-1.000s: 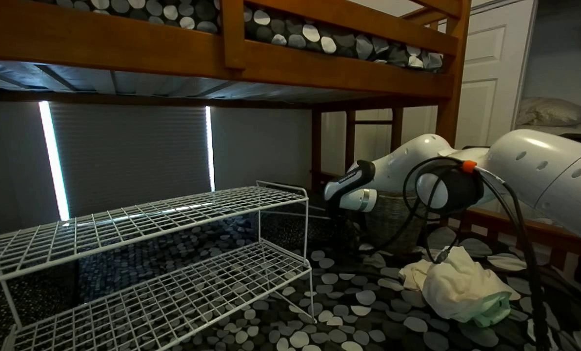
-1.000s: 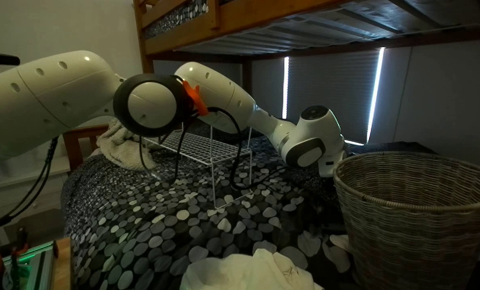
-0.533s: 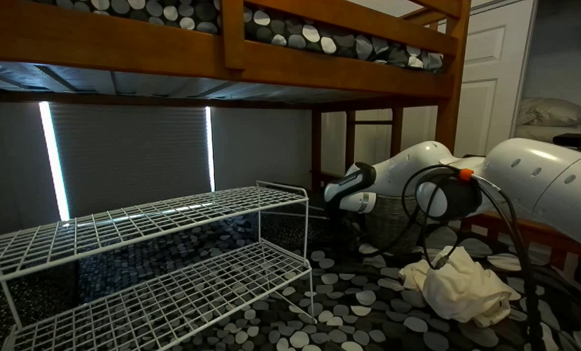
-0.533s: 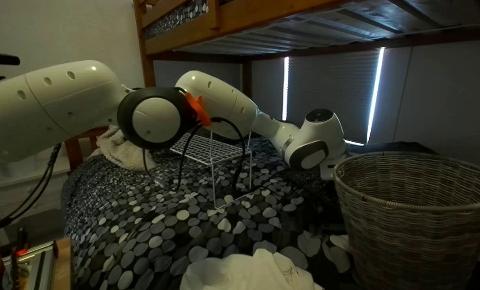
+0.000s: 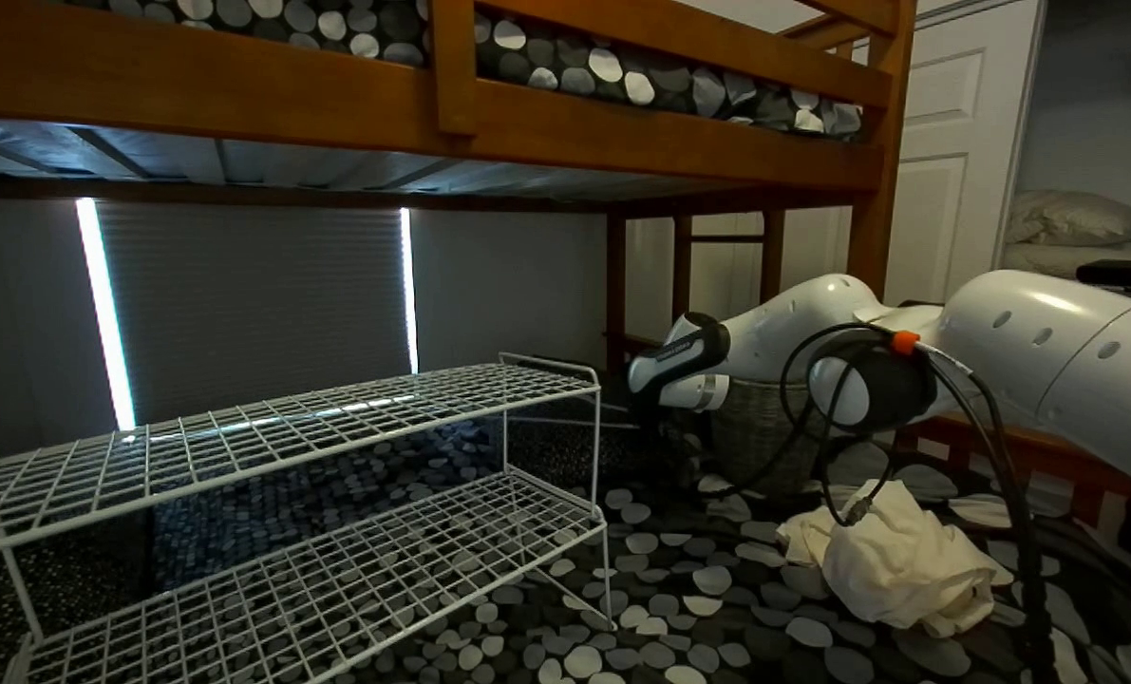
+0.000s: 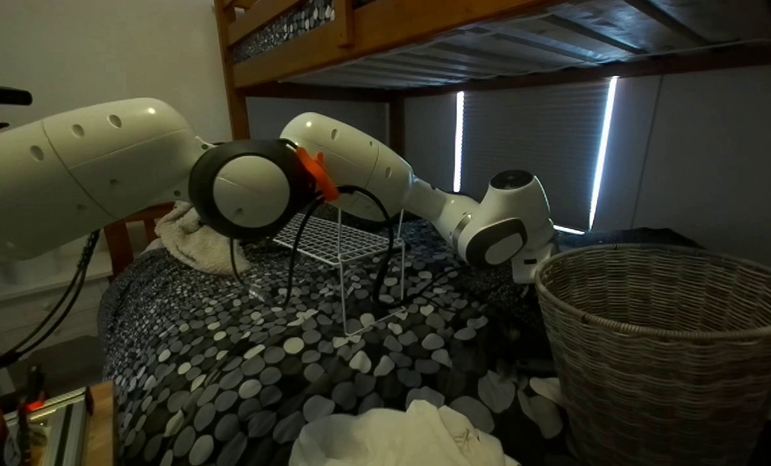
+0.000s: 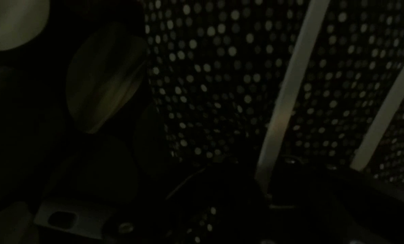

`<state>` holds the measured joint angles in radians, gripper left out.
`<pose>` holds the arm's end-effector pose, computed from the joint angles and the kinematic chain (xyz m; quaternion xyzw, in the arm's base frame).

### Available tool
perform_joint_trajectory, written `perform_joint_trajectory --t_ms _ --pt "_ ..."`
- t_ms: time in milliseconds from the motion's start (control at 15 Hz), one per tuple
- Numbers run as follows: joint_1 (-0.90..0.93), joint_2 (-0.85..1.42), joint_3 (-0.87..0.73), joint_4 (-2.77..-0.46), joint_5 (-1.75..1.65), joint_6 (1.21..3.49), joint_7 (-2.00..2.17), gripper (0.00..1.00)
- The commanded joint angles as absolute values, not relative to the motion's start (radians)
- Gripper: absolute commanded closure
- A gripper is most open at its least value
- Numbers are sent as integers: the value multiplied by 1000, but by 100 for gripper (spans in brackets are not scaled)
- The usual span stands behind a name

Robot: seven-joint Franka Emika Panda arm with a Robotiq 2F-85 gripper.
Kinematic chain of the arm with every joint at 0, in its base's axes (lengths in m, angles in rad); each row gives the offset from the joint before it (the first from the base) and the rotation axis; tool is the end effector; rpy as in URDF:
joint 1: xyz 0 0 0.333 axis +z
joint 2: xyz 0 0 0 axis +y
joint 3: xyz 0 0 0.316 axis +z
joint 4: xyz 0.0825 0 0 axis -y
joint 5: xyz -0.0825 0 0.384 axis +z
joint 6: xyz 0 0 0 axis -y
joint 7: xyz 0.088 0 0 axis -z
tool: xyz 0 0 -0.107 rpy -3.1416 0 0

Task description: Change the white clothes hanger on the base of the top bunk

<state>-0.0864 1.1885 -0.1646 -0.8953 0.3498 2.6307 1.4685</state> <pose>0.8167 -0.1485 0.2174 -0.5852 0.7605 -0.1876 0.2097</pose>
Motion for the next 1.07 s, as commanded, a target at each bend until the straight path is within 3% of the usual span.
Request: perform_joint_trajectory --t_ms 0,67,200,667,733,1000 --pt "-56 1153 -200 -952 332 2613 1492 100" --pt "-48 1152 -215 -955 330 2614 1502 70" --pt "-38 1150 -233 -958 333 2623 1501 61" --pt "7 1124 -301 -992 330 2614 1503 5" --pt "19 1114 -317 -1008 327 2610 1508 1" --pt "25 1073 -303 -1058 250 2611 1525 0"
